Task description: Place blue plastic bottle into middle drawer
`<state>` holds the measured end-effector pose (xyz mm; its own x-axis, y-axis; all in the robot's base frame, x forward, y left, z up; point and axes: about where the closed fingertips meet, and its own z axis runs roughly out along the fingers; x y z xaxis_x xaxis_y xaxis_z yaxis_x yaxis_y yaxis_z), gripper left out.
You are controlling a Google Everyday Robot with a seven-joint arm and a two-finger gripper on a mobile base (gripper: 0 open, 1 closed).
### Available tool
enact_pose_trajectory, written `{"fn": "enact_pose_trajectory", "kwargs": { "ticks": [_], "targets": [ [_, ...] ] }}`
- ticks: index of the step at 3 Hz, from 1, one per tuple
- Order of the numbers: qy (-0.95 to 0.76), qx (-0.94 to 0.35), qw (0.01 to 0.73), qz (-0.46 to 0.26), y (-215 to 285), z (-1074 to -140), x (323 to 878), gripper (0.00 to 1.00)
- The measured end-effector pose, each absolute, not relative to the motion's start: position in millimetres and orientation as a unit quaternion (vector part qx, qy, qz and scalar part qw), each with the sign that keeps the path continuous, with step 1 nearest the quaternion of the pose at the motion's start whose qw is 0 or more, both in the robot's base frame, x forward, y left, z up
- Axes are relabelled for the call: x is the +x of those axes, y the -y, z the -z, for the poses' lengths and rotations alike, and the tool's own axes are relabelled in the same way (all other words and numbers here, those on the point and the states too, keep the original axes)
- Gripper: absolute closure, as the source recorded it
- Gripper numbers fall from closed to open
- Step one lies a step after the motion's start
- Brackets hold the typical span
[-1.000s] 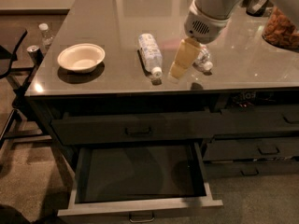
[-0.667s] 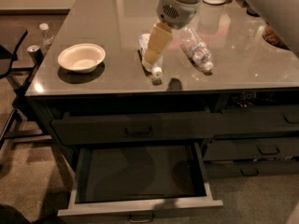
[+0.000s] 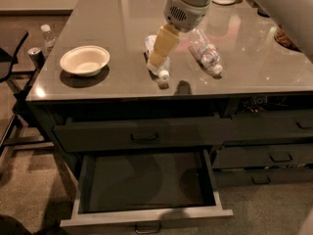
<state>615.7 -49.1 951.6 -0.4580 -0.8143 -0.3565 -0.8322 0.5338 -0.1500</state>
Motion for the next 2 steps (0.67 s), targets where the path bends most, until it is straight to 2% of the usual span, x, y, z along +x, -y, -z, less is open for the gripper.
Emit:
{"fn": "enact_pose_trajectory", "kwargs": {
  "ticks": [1,2],
  "targets": [
    [-0.869,-0.454,0.194,-0.037,37,-941,639,0.0],
    [-0.886,-0.423,0.181,-0.052,5,-946,668,0.0]
  ]
}}
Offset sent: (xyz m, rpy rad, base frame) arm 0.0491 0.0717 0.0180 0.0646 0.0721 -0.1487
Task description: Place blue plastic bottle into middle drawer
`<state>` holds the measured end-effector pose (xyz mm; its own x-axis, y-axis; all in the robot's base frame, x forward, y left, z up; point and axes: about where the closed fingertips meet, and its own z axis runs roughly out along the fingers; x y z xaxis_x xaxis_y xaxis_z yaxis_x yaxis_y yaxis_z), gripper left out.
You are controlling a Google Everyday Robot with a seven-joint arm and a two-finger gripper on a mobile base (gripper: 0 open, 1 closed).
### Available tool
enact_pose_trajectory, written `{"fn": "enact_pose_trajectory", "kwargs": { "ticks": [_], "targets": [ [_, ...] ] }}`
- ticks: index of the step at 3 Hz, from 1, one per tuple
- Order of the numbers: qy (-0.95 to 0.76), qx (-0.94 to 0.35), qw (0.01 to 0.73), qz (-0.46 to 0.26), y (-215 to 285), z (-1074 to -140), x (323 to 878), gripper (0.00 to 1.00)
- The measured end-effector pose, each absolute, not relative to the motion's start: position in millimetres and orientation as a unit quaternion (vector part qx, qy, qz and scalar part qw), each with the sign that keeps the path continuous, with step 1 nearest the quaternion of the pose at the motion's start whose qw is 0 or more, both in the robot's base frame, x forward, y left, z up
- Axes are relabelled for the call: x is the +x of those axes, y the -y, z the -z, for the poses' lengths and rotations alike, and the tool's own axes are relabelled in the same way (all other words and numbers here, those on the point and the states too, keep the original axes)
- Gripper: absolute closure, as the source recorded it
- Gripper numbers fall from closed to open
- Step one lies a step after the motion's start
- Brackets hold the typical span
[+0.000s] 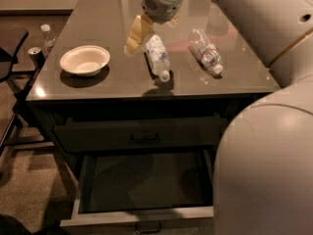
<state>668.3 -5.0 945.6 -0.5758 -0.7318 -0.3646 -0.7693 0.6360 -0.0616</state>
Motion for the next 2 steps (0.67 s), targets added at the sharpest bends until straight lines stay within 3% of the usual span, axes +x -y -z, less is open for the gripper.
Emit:
{"fn": "enact_pose_trajectory", "kwargs": {
  "ticks": [2],
  "targets": [
    [-0.89,-0.413,0.183,-0.069,6.5,-937.8,677.3,0.0]
  ]
}}
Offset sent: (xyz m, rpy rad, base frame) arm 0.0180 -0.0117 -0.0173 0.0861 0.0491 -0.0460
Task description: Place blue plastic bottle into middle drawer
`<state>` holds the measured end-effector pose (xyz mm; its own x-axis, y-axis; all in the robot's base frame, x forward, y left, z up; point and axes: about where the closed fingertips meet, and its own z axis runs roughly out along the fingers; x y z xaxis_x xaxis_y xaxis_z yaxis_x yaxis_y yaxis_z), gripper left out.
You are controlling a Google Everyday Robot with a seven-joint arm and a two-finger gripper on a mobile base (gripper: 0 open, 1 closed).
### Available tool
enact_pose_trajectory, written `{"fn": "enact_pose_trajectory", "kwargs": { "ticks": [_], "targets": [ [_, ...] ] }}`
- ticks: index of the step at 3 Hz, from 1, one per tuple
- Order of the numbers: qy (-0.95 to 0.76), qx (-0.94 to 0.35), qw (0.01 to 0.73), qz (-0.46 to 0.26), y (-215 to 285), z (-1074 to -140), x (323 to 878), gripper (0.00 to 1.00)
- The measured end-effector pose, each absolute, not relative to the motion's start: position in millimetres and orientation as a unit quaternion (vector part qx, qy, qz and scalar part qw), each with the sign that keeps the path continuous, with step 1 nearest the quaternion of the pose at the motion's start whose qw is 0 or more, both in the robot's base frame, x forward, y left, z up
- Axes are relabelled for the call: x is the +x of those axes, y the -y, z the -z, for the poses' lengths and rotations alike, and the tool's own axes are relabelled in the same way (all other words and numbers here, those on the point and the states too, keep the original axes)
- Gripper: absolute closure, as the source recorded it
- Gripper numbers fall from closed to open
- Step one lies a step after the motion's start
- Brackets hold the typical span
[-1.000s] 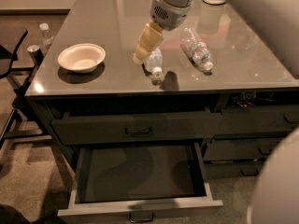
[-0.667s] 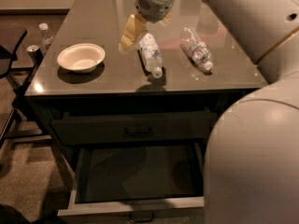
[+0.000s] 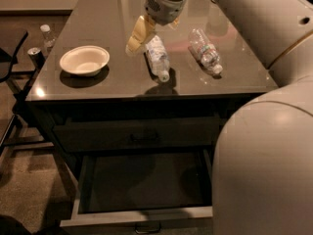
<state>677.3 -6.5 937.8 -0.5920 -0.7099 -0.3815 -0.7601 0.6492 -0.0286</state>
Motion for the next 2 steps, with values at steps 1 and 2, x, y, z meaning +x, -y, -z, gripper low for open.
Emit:
{"fn": "enact_pose_trajectory", "kwargs": {
  "ticks": [1,2],
  "targets": [
    [-0.895,-0.401,0.178,-0.082,7,-929,685,0.0],
    [-0.899,-0.393,0.173,-0.091,9,-915,698,0.0]
  ]
}}
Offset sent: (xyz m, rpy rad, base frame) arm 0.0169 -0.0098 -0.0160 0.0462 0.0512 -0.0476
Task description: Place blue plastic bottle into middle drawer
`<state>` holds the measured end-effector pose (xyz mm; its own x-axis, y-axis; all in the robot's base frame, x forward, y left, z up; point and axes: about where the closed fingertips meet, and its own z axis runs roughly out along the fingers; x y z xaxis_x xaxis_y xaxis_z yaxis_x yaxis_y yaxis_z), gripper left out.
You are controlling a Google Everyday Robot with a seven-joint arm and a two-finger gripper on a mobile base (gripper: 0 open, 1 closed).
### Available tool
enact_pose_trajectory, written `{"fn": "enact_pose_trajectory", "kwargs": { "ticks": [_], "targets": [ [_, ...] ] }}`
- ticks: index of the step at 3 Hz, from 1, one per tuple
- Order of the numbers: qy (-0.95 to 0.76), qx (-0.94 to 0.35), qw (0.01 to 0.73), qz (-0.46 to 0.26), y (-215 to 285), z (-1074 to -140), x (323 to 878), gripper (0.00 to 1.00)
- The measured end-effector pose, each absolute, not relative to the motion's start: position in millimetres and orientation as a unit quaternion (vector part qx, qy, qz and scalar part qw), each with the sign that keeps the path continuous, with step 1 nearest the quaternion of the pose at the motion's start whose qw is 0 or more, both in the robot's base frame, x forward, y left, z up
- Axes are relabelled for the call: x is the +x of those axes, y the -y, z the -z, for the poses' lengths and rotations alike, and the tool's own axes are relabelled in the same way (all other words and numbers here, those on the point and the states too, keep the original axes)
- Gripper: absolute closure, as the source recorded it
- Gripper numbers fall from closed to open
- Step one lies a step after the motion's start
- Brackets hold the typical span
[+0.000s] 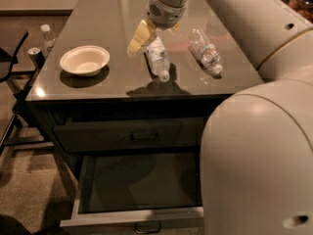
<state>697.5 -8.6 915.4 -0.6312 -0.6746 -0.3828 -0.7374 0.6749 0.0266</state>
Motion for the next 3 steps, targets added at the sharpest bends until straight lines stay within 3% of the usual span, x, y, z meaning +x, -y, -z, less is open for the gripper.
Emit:
{"fn": "enact_pose_trajectory", "kwargs": {
  "ticks": [3],
  "targets": [
    [-0.905,-0.387,0.16,-0.076,11,-893,714,0.0]
  ]
}}
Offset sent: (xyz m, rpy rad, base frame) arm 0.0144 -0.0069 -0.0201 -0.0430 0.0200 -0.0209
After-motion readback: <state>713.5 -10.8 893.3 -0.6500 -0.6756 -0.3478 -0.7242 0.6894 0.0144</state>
